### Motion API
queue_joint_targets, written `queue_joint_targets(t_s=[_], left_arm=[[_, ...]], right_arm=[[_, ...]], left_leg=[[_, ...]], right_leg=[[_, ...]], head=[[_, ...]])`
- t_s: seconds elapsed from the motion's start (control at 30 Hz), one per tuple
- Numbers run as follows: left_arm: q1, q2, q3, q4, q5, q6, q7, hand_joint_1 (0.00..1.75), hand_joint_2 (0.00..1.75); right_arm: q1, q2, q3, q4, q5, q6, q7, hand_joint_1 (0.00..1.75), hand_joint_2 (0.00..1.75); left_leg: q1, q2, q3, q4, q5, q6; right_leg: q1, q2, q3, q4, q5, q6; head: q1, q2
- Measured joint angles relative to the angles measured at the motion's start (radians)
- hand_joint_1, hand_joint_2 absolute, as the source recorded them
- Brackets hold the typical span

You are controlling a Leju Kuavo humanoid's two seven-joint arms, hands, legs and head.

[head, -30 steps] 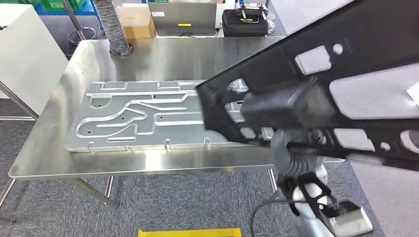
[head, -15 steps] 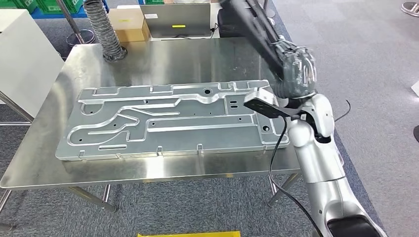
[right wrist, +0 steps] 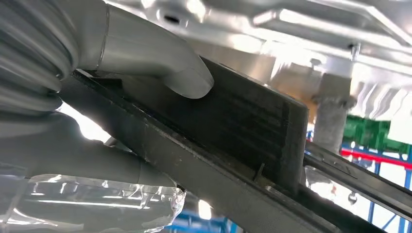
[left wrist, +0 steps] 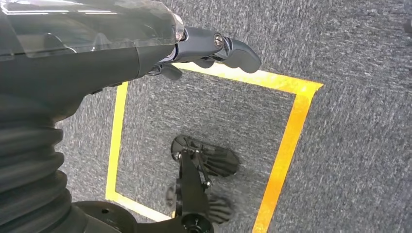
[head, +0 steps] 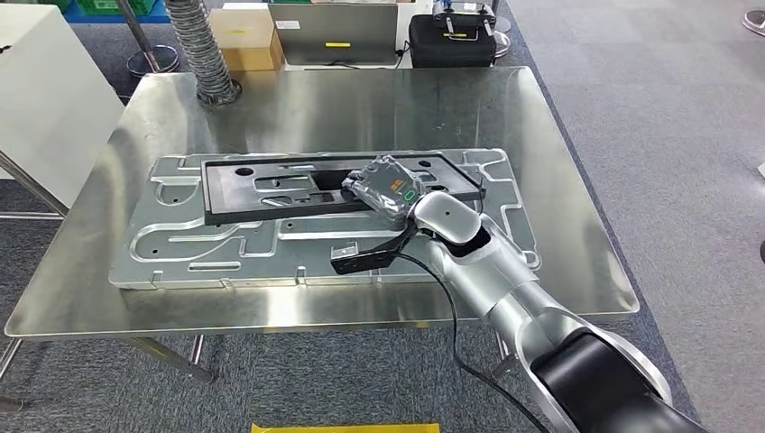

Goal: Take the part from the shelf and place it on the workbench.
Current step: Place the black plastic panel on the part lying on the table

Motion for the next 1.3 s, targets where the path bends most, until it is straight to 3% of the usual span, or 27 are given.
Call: queue_joint_targets(t_s=[0.07,0.13,0.2,0.3,0.33,0.37,0.4,0.47,0.53,0.63,0.7,0.73,0.8,0.87,0.9,0.93,1.0,1.03,1.1,1.17,1.23,1.3], left_arm=[[0.001,0.000,0.000,0.000,0.002,-0.001,-0.002,0.00,1.75],[0.004,0.000,0.000,0.000,0.005,-0.003,-0.005,0.00,1.75],[0.007,-0.001,0.000,0.000,0.009,-0.006,-0.007,0.00,1.75],[0.011,-0.001,0.000,0.000,0.012,-0.008,-0.012,0.00,1.75],[0.013,0.000,0.000,0.000,0.012,-0.008,-0.013,0.00,1.75],[0.015,0.000,0.001,0.000,0.012,-0.009,-0.014,0.00,1.75],[0.017,0.000,0.001,0.000,0.012,-0.010,-0.015,0.00,1.75],[0.018,0.000,0.001,0.000,0.012,-0.013,-0.018,0.00,1.75],[0.015,0.001,0.001,0.000,0.012,-0.015,-0.021,0.00,1.75],[0.012,0.003,0.001,0.000,0.011,-0.017,-0.025,0.00,1.75],[0.010,0.004,0.001,0.000,0.011,-0.018,-0.026,0.00,1.75],[0.009,0.004,0.001,0.000,0.010,-0.018,-0.026,0.00,1.75],[0.007,0.004,0.000,0.000,0.007,-0.019,-0.028,0.00,1.75],[0.007,0.004,0.000,0.000,0.002,-0.018,-0.030,0.00,1.75],[0.007,0.004,0.000,0.000,0.000,-0.018,-0.031,0.00,1.75],[0.007,0.004,0.000,0.000,-0.003,-0.018,-0.033,0.00,1.75],[0.007,0.004,-0.001,0.000,-0.007,-0.017,-0.038,0.00,1.75],[0.006,0.004,-0.002,0.000,-0.008,-0.014,-0.040,0.00,1.75],[0.007,0.004,-0.003,0.000,-0.008,-0.005,-0.043,0.00,1.75],[0.007,0.004,-0.005,0.000,-0.010,0.006,-0.052,0.00,0.87],[0.007,0.004,-0.008,0.000,-0.016,0.015,-0.063,0.00,0.00],[0.007,0.004,-0.012,0.000,-0.019,0.019,-0.067,0.00,0.00]], right_arm=[[-0.015,0.017,0.013,0.060,-0.017,-0.001,0.000,1.75,1.75],[-0.025,0.027,0.019,0.113,-0.030,-0.001,0.003,1.75,1.75],[-0.040,0.032,0.022,0.161,-0.039,-0.001,0.012,1.75,1.75],[-0.061,0.037,0.026,0.230,-0.048,0.003,0.038,1.75,1.75],[-0.063,0.037,0.027,0.253,-0.050,0.006,0.051,1.75,1.75],[-0.063,0.036,0.027,0.275,-0.050,0.009,0.064,1.75,1.75],[-0.063,0.035,0.027,0.293,-0.049,0.012,0.076,1.75,1.75],[-0.064,0.032,0.028,0.321,-0.048,0.020,0.099,1.75,1.75],[-0.065,0.026,0.028,0.344,-0.047,0.030,0.118,1.75,1.75],[-0.067,0.013,0.028,0.369,-0.042,0.037,0.134,1.75,1.75],[-0.071,0.003,0.028,0.380,-0.038,0.038,0.138,1.75,1.75],[-0.072,-0.002,0.028,0.385,-0.035,0.039,0.139,1.75,1.75],[-0.072,-0.010,0.028,0.397,-0.033,0.040,0.142,1.75,1.75],[-0.069,-0.015,0.028,0.407,-0.032,0.039,0.143,0.87,0.87],[-0.068,-0.016,0.028,0.410,-0.032,0.038,0.143,0.44,0.44],[-0.069,-0.018,0.028,0.412,-0.032,0.037,0.142,0.00,0.00],[-0.070,-0.021,0.028,0.416,-0.031,0.035,0.138,0.00,0.00],[-0.070,-0.022,0.028,0.417,-0.031,0.033,0.135,0.00,0.00],[-0.070,-0.023,0.028,0.419,-0.031,0.027,0.128,0.00,0.00],[-0.070,-0.023,0.028,0.420,-0.033,0.011,0.119,0.00,0.00],[-0.070,-0.024,0.028,0.421,-0.034,-0.018,0.104,0.00,0.00],[-0.066,-0.024,0.028,0.421,-0.035,-0.056,0.088,0.00,0.00]], left_leg=[[-0.003,0.000,-0.002,0.003,-0.004,-0.010],[-0.001,0.000,-0.001,0.001,-0.008,-0.022],[0.002,0.004,-0.012,0.035,-0.032,-0.031],[0.003,0.007,-0.095,0.216,-0.117,-0.037],[0.003,0.008,-0.123,0.270,-0.133,-0.038],[0.003,0.008,-0.138,0.293,-0.131,-0.038],[0.003,0.008,-0.133,0.274,-0.109,-0.036],[0.003,0.008,-0.075,0.146,-0.039,-0.028],[-0.001,0.007,-0.022,0.035,-0.002,-0.018],[-0.005,0.007,-0.007,0.008,0.001,-0.006],[-0.001,0.009,-0.003,-0.001,0.007,0.007],[0.002,0.011,-0.001,-0.004,0.009,0.012],[0.001,0.012,-0.001,-0.005,0.010,0.017],[0.001,0.011,-0.001,-0.005,0.010,0.017],[0.001,0.011,0.000,-0.005,0.010,0.017],[0.001,0.010,0.001,-0.004,0.010,0.016],[0.000,0.008,0.002,-0.001,0.007,0.011],[-0.002,0.007,0.002,0.001,0.006,0.006],[-0.005,0.007,0.001,0.001,0.005,-0.006],[-0.003,0.008,0.002,0.002,0.002,-0.017],[-0.001,0.008,-0.017,0.049,-0.031,-0.026],[0.001,0.009,-0.072,0.173,-0.097,-0.032]], right_leg=[[0.005,0.000,0.019,-0.045,0.004,-0.010],[0.006,0.000,0.021,-0.050,0.004,-0.022],[0.004,0.000,0.028,-0.057,0.005,-0.036],[0.007,-0.002,0.037,-0.060,0.003,-0.047],[0.009,-0.002,0.038,-0.060,0.002,-0.048],[0.011,-0.002,0.039,-0.059,0.001,-0.049],[0.012,-0.001,0.040,-0.058,0.000,-0.049],[0.013,0.001,0.042,-0.056,-0.003,-0.046],[0.016,0.004,0.042,-0.053,-0.005,-0.038],[0.018,0.006,0.041,-0.054,-0.004,-0.022],[0.016,0.006,0.034,-0.032,-0.023,-0.011],[0.015,0.006,0.018,0.007,-0.047,-0.006],[0.010,0.004,-0.042,0.137,-0.112,0.002],[0.005,0.004,-0.086,0.230,-0.139,0.008],[0.002,0.003,-0.081,0.222,-0.125,0.009],[0.001,0.003,-0.056,0.173,-0.095,0.008],[0.001,-0.001,0.019,0.028,-0.034,0.002],[0.003,-0.002,0.045,-0.024,-0.018,-0.003],[0.009,-0.001,0.057,-0.055,-0.016,-0.012],[0.007,0.001,0.059,-0.061,-0.011,-0.023],[0.002,0.001,0.063,-0.070,-0.006,-0.035],[0.002,0.000,0.064,-0.072,-0.005,-0.041]], head=[[0.000,0.000],[0.000,0.000],[0.000,0.000],[0.000,0.000],[0.000,0.000],[0.000,0.000],[0.000,0.000],[0.000,0.000],[0.000,0.000],[0.000,0.000],[0.000,0.000],[0.000,0.000],[0.000,0.000],[0.000,0.000],[0.000,0.000],[0.000,0.000],[0.000,0.000],[0.000,0.000],[0.000,0.000],[0.000,0.000],[0.000,0.000],[0.000,0.000]])
